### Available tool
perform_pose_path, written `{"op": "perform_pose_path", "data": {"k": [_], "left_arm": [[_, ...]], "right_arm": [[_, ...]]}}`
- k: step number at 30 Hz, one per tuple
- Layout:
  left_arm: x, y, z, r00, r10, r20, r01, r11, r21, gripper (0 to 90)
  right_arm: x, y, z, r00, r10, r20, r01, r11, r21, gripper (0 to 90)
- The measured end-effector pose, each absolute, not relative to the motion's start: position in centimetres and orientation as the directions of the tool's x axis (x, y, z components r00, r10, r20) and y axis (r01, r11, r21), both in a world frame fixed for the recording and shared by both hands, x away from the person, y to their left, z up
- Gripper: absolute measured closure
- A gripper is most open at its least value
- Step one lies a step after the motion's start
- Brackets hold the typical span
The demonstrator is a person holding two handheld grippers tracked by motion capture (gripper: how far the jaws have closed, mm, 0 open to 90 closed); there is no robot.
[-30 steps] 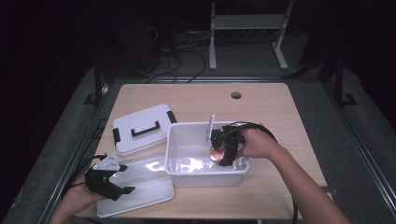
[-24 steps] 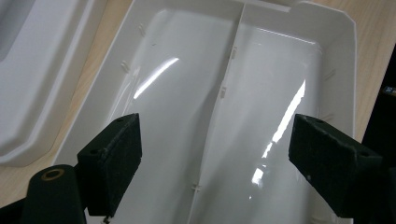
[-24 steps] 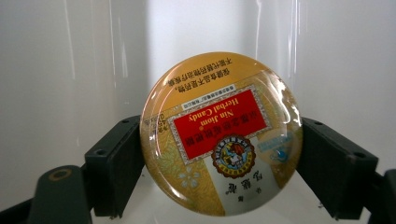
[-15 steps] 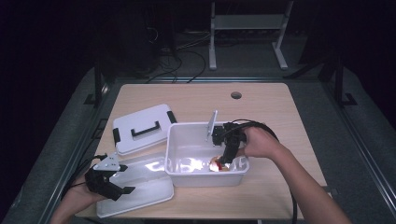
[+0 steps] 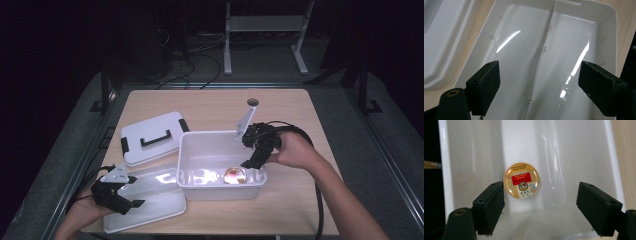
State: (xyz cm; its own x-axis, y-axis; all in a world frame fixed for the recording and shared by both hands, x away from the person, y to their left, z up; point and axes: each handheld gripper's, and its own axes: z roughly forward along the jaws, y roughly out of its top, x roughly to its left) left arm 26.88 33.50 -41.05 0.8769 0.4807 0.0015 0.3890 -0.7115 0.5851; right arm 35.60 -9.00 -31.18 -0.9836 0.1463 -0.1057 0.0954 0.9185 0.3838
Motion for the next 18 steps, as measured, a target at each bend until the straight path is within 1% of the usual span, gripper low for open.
{"op": "perform_pose_path", "data": {"k": [7,11,17,18], "left_arm": [[26.9,33.5,-40.9,0.876,0.483,-0.001,0.391,-0.707,0.589,18.0],[26.9,33.5,-40.9,0.876,0.482,-0.004,0.392,-0.709,0.587,18.0],[27.0,33.2,-41.0,0.884,0.468,0.009,0.377,-0.723,0.579,18.2],[27.0,33.2,-41.0,0.886,0.463,0.005,0.375,-0.724,0.579,20.7]], "right_arm": [[34.7,-11.5,-29.3,-0.973,0.192,-0.126,0.122,0.897,0.425,22.0],[34.1,-13.3,-28.7,-0.964,0.234,-0.130,0.154,0.883,0.444,22.0],[33.3,-16.4,-29.1,-0.949,0.292,-0.116,0.207,0.858,0.471,22.0],[33.1,-17.0,-29.3,-0.945,0.305,-0.114,0.217,0.851,0.478,22.0]]}}
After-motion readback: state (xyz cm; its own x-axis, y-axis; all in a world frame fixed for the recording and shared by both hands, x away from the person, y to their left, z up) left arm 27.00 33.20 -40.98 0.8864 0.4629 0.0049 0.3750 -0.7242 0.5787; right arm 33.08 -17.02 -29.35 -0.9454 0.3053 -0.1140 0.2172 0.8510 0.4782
